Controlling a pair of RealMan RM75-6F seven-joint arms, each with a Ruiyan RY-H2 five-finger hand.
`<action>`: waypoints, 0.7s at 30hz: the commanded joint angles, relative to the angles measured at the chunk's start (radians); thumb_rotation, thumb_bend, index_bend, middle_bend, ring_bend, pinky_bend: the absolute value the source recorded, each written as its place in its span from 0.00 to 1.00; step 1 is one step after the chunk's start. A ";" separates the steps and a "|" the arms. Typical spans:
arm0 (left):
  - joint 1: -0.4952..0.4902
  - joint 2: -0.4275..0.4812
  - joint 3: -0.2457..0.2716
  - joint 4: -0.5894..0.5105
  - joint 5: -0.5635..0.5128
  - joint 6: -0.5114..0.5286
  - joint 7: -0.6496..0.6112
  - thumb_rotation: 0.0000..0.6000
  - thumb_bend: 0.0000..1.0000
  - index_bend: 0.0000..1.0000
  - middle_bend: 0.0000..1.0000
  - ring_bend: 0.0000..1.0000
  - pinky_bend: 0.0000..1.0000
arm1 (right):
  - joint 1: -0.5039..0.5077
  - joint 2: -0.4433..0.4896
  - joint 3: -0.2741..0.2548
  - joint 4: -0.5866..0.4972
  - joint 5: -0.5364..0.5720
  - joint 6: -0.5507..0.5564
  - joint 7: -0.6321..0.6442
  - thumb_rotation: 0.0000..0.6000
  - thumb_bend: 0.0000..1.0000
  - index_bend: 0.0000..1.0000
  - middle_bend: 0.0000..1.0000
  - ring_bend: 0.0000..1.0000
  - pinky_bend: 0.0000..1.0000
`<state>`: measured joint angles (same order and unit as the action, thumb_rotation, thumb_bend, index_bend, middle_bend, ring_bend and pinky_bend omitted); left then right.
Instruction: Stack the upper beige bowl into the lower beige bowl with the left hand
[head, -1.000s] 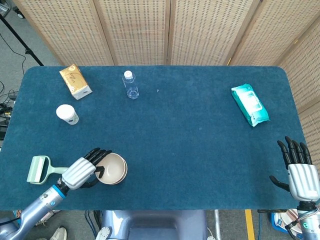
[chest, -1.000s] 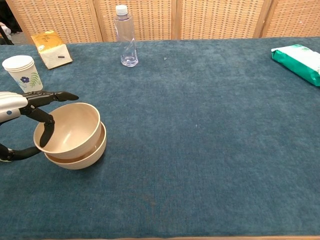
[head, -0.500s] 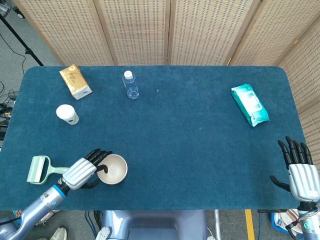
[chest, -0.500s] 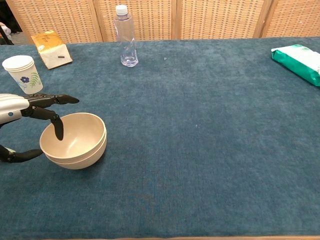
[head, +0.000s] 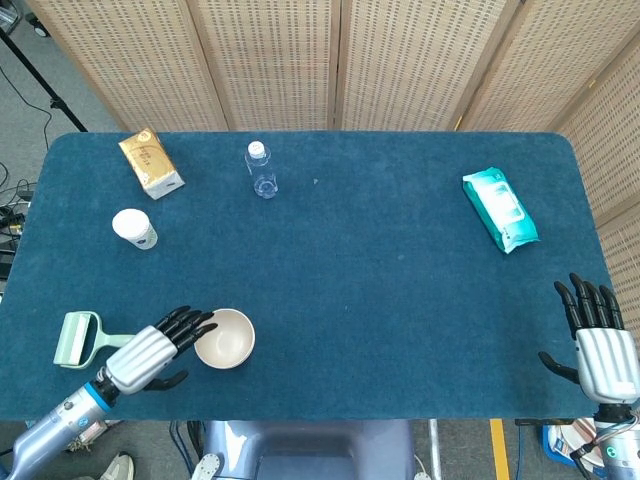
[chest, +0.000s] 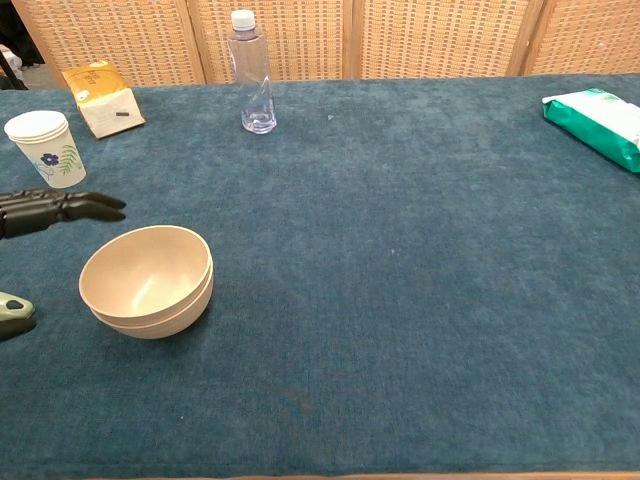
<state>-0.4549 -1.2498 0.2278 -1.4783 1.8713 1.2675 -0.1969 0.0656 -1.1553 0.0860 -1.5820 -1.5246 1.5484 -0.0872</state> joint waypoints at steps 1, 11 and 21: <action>0.036 -0.018 0.036 0.056 0.039 0.036 0.011 1.00 0.34 0.00 0.00 0.00 0.00 | 0.000 0.000 0.000 0.000 0.000 0.000 0.000 1.00 0.00 0.00 0.00 0.00 0.00; 0.075 -0.061 0.071 0.126 0.077 0.064 0.040 1.00 0.34 0.00 0.00 0.00 0.00 | -0.001 0.001 0.000 -0.002 -0.001 0.002 0.000 1.00 0.00 0.00 0.00 0.00 0.00; 0.078 -0.065 0.067 0.122 0.060 0.042 0.067 1.00 0.34 0.00 0.00 0.00 0.00 | -0.002 0.002 0.000 -0.001 -0.002 0.002 0.004 1.00 0.00 0.00 0.00 0.00 0.00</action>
<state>-0.3764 -1.3136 0.2951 -1.3544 1.9362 1.3169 -0.1341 0.0639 -1.1531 0.0857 -1.5831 -1.5266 1.5502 -0.0832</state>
